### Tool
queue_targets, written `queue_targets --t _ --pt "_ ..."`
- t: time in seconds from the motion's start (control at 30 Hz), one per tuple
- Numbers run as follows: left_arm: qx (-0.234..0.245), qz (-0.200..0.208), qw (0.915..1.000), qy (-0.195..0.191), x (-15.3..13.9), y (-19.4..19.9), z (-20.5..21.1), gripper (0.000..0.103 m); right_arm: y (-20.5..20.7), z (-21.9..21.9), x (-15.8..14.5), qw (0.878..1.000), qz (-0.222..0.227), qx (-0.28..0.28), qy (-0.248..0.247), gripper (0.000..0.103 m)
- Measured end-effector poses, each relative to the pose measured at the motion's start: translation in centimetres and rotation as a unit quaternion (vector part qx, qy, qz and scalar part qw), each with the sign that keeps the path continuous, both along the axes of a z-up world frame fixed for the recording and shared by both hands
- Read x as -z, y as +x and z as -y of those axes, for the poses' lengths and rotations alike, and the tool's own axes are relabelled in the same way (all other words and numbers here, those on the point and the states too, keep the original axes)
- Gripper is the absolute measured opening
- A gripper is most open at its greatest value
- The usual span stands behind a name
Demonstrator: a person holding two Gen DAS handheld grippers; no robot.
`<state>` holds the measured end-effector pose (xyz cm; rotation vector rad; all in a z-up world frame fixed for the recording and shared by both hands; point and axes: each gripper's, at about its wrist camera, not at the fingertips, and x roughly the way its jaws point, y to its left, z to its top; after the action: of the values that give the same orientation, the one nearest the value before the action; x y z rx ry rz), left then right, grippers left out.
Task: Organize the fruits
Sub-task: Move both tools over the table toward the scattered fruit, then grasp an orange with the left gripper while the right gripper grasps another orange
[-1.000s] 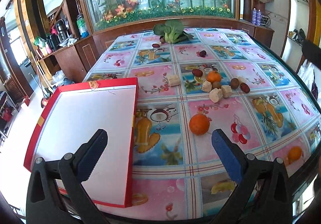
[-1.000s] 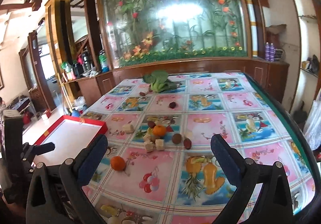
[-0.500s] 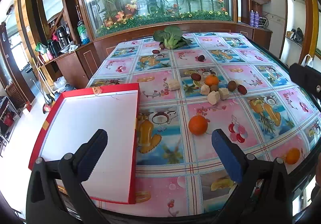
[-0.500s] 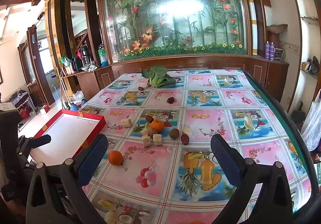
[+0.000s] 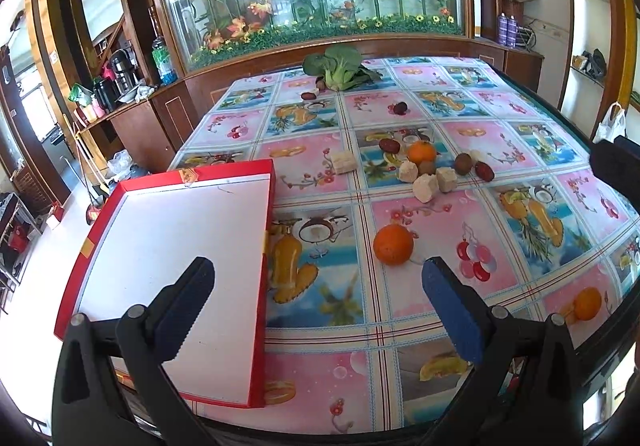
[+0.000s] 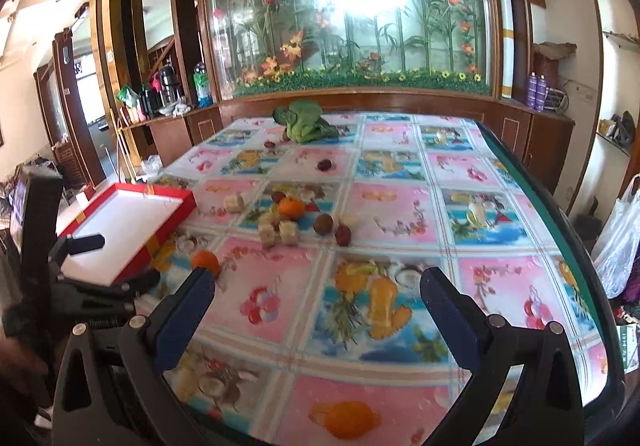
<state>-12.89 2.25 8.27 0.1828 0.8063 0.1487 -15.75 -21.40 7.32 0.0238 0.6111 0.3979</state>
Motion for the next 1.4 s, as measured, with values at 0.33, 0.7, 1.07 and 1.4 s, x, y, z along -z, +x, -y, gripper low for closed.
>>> queue_targets --t 0.33,0.7,1.07,1.4 --pt "0.000 -0.049 0.9987 0.009 3.8 0.7 -0.4 0.103 -1.1 1.8 5.4 0.996 -0.086 -0.025 0.000 0.102" --pt "0.019 -0.072 0.9972 -0.007 5.7 2.8 -0.7 0.103 -0.3 1.7 7.5 0.993 -0.115 -0.032 0.001 0.063" --pt "0.058 -0.088 0.9932 -0.048 5.8 6.9 1.6 0.103 -0.9 1.7 7.8 0.994 -0.092 -0.034 -0.043 0.040" --pt "0.061 -0.110 0.9863 -0.107 7.5 8.6 0.7 0.080 -1.1 0.2 7.8 0.994 -0.072 -0.037 -0.076 0.029"
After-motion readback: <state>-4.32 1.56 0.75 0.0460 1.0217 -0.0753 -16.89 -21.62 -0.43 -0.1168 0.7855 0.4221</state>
